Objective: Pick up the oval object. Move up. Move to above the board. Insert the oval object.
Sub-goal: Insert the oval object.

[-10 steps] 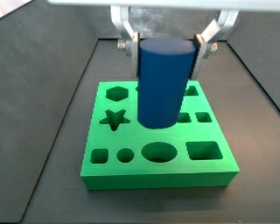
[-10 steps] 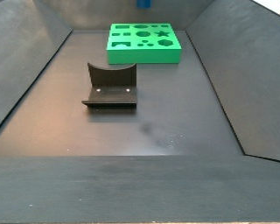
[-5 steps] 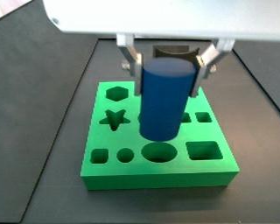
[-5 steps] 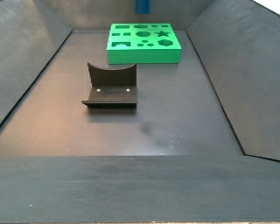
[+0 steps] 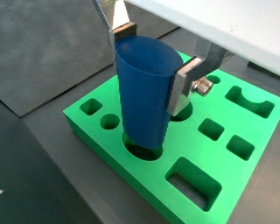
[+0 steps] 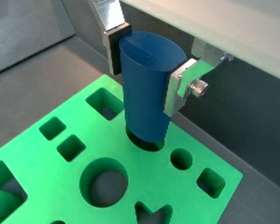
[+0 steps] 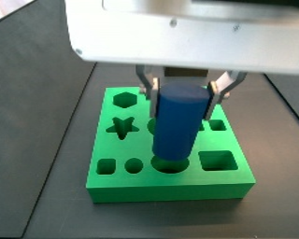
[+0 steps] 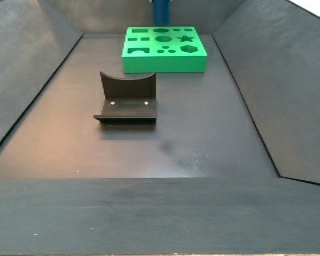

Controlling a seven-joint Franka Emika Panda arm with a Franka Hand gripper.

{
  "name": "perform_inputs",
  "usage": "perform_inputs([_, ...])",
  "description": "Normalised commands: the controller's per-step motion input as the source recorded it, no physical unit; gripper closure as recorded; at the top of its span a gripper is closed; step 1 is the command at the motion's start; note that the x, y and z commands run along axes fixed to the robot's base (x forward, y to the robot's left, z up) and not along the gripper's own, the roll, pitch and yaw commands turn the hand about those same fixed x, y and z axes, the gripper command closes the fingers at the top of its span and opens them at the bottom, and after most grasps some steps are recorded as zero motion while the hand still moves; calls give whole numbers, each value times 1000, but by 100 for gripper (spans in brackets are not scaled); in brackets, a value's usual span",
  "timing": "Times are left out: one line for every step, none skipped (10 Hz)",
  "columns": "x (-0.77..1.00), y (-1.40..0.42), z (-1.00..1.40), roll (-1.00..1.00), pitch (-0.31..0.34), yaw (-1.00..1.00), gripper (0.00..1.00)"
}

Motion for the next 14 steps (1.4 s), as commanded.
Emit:
perform_inputs([17, -29, -297, 74, 0, 0, 100])
perform_inputs([26, -51, -294, 69, 0, 0, 100])
perform_inputs([43, -111, -309, 69, 0, 0, 100])
perform_inputs([80, -143, -309, 60, 0, 0, 100])
perform_inputs([111, -131, -300, 57, 0, 0, 100])
perform_inputs([163, -91, -311, 69, 0, 0, 100])
perform_inputs([286, -17, -317, 97, 0, 0, 100])
perform_inputs([317, 0, -343, 104, 13, 0, 100])
perform_inputs([340, 0, -323, 94, 20, 0, 100])
perform_inputs([303, 0, -363, 86, 1, 0, 100])
perform_inputs([211, 0, -420, 69, 0, 0, 100])
perform_inputs([109, 0, -477, 80, 0, 0, 100])
perform_inputs([14, 0, -526, 103, -3, 0, 100])
perform_inputs([0, 0, -371, 54, -10, 0, 100])
